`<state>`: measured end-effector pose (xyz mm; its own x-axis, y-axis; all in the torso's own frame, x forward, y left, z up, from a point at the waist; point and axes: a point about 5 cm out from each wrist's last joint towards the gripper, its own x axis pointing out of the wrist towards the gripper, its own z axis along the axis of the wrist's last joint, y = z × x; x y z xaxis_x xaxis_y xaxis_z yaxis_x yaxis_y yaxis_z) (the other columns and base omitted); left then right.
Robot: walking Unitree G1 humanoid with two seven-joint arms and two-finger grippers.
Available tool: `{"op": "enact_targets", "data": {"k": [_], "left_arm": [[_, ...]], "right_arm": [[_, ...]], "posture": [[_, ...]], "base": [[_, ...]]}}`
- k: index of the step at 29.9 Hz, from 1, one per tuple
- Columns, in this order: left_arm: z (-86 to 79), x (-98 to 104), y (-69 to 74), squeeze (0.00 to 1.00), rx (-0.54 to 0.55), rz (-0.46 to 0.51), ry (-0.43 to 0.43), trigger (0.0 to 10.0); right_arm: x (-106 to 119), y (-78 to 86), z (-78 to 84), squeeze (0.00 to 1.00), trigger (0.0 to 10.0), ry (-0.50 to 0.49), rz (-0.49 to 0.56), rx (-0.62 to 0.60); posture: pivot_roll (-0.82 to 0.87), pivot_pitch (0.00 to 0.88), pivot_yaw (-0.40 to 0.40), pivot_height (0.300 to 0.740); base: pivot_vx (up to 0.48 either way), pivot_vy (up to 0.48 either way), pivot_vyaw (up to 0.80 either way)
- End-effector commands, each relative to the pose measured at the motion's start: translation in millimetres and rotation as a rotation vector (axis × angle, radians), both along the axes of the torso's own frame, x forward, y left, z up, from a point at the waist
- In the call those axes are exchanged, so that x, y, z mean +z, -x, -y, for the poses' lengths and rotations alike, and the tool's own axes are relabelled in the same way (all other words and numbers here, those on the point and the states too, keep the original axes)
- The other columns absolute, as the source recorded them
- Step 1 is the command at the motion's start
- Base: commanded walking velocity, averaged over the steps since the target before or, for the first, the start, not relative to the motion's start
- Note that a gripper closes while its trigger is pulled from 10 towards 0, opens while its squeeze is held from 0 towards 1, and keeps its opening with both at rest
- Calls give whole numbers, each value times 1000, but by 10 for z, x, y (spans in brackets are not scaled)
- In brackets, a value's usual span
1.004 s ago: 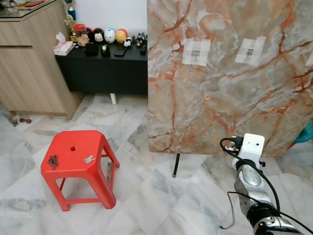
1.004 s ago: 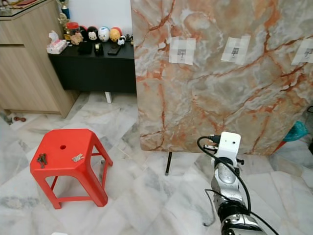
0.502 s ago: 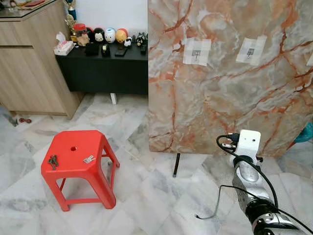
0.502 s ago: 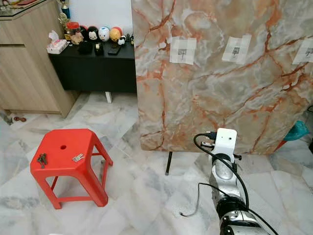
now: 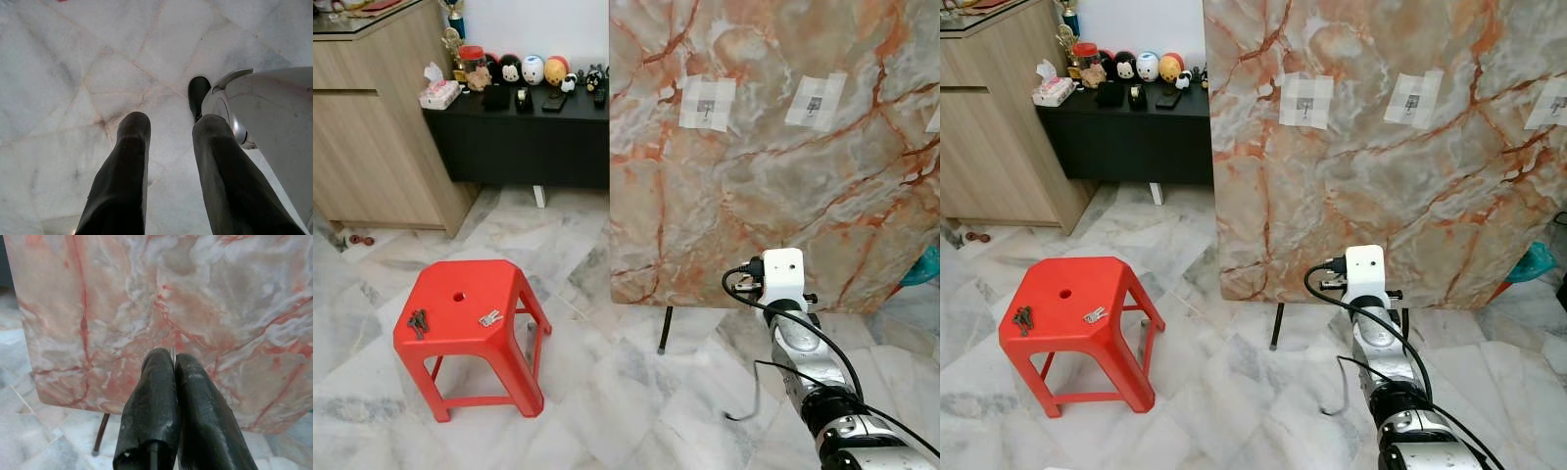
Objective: Hang keys on a hook
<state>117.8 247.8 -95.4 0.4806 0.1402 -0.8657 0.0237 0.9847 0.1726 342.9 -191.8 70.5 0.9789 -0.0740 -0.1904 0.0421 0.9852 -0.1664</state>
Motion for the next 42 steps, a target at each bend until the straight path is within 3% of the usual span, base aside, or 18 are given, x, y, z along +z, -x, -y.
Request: {"op": "enact_targets", "data": {"k": [1,3,5,8,10,13,17,19,21,25,28,29,31,33,35,39,42], "left_arm": [[23,-13,19,0,7,-7,6,10000],[21,-13,21,0,10,-7,8,10000],[-1,-23,82,0,14,-15,6,10000],[-19,-27,119,0,18,-19,5,10000],[-45,-26,153,0,24,-21,3,10000],[-52,-25,157,0,24,-20,2,10000],[-57,-19,140,0,14,-17,-8,10000],[-33,-11,89,0,-6,-7,-13,10000],[-8,10,-3,0,-33,16,-22,10000],[-17,42,-84,0,-82,36,-44,10000],[-44,162,-357,0,-207,107,-89,10000],[-75,269,-544,0,-294,166,-124,10000],[-113,410,-746,0,-381,242,-155,10000],[-125,628,-1008,0,-476,362,-169,10000],[-4,1000,-1323,0,-621,542,-139,10000],[250,1248,-1452,0,-748,636,-56,10000],[510,1430,-1529,0,-843,693,36,10000]], "right_arm": [[137,-78,42,0,10000,23,33,-30],[154,-83,78,0,10000,9,41,-75],[148,-79,129,0,10000,-86,37,-160],[139,-68,167,0,10000,-135,36,-218],[102,-44,219,0,10000,-264,24,-318],[100,-46,205,0,10000,-270,19,-306],[107,-78,95,0,10000,-232,-12,-190],[100,-90,24,0,10000,-186,-37,-105],[108,-105,-94,0,10000,-46,-63,62],[115,-113,-140,0,10000,-6,-87,159],[144,-123,-171,0,10000,85,-121,312],[159,-122,-185,0,10000,105,-144,397],[173,-121,-193,0,10000,132,-169,476],[189,-116,-209,0,10000,173,-195,570],[234,-120,-245,0,10000,197,-214,678],[296,-138,-304,0,10000,186,-220,761],[329,-108,-420,0,10000,194,-239,909]], "posture": [[43,0,-76,740],[41,0,-75,740],[42,0,-74,740],[43,0,-73,740],[44,0,-71,740],[43,0,-69,740],[42,0,-67,740],[39,0,-65,740],[43,0,-66,740],[44,0,-67,740],[46,0,-73,740],[56,0,-79,740],[57,0,-83,740],[61,0,-87,740],[64,0,-93,740],[66,0,-100,740],[67,0,-107,740]], "base": [[0,0,0],[0,0,0],[0,0,0],[0,0,0],[0,0,0],[0,0,0],[0,0,0],[0,0,0],[0,0,0],[0,0,0],[0,0,0],[0,0,0],[0,0,0],[0,0,0],[0,0,0],[0,0,0],[0,0,0]]}}
